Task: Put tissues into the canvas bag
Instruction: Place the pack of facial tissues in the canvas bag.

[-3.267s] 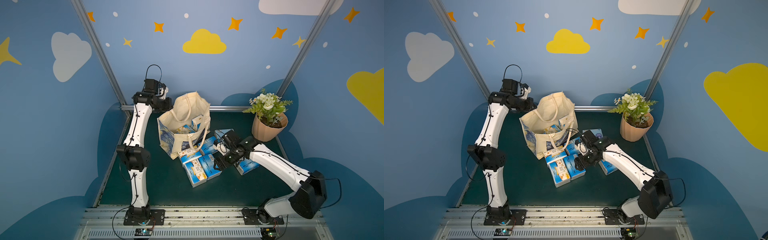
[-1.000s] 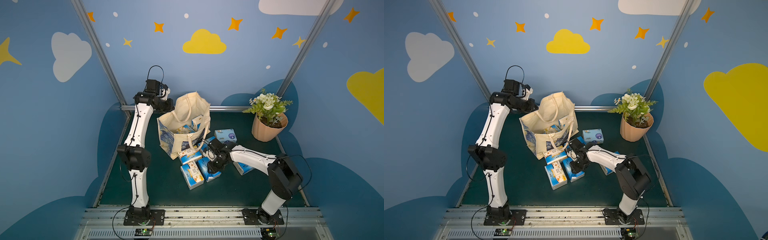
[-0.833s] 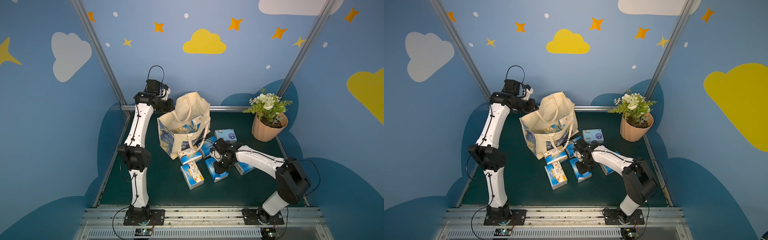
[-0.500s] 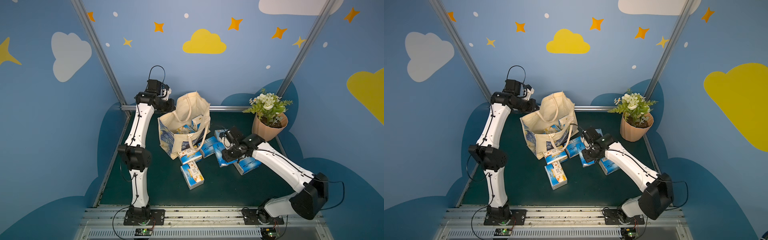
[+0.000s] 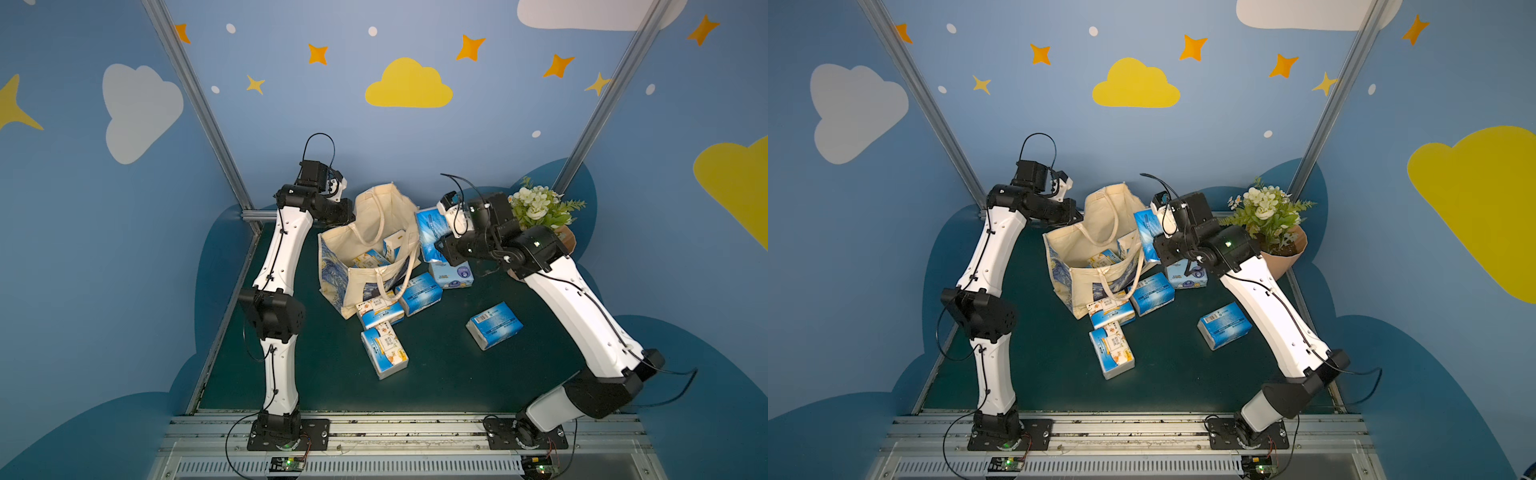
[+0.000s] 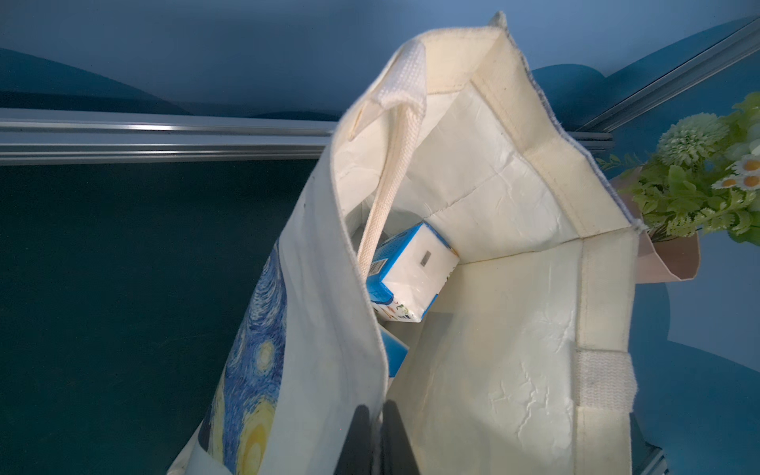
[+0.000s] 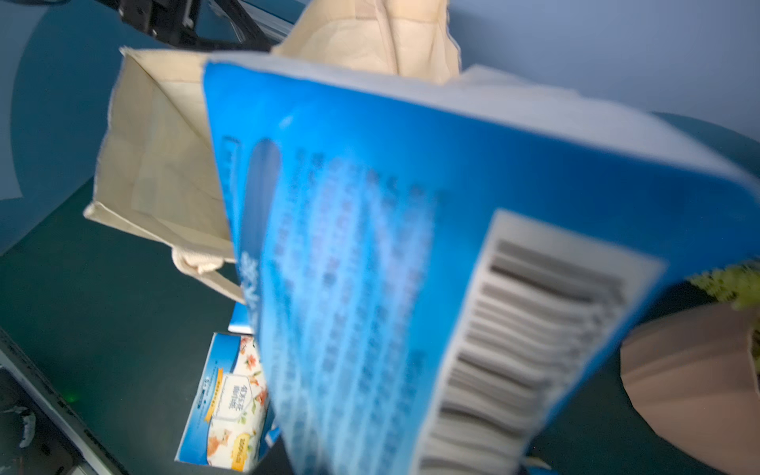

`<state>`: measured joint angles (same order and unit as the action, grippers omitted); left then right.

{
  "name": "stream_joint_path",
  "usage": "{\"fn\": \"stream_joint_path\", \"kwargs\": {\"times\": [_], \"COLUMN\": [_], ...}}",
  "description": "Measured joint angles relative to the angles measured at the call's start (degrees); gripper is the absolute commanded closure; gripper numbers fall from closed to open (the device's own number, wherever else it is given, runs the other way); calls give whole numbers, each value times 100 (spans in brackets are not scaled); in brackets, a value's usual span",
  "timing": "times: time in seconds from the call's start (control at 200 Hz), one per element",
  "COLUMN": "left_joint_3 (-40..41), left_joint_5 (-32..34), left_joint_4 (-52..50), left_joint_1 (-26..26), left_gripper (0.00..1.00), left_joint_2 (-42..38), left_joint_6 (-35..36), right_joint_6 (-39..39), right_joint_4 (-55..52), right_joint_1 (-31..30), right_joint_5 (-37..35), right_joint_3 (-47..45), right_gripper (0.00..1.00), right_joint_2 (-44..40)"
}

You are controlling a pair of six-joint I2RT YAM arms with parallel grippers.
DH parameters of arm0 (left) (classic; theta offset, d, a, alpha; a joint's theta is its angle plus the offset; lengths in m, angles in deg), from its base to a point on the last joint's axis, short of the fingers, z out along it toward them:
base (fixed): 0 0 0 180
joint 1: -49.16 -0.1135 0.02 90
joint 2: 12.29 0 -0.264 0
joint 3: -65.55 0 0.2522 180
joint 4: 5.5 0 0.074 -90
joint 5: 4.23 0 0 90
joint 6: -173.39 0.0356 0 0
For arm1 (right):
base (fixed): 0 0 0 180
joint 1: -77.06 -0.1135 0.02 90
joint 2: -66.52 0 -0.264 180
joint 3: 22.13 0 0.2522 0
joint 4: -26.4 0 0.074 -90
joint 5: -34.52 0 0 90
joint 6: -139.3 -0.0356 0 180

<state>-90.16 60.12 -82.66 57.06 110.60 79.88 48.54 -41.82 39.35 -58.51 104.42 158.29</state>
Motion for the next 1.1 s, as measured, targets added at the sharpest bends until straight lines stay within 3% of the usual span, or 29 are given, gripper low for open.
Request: {"fn": "stream_joint_path", "kwargs": {"times": [0.496, 0.836, 0.936, 1.102], "left_joint_3": [0, -269, -299, -369], "left_joint_5": [-55, -72, -70, -68], "left_joint_4": [59, 55, 48, 13], "left_joint_1": [4, 4, 4, 4], "left_gripper": [91, 91, 91, 91], "left_joint_2": [2, 229, 232, 232], "left_joint_6": [-39, -81, -81, -81], "right_joint_6": [186, 61, 74, 76], "right_joint_4": [330, 525, 575, 597], "right_joint_1": [2, 2, 2, 28], "right_joint_5": [1032, 1272, 1246, 1193], "right_joint_3": [2669, 2911, 2796, 2734], "right_gripper": [61, 46, 35, 33], "right_joint_2": [2490, 3154, 3152, 3152]}}
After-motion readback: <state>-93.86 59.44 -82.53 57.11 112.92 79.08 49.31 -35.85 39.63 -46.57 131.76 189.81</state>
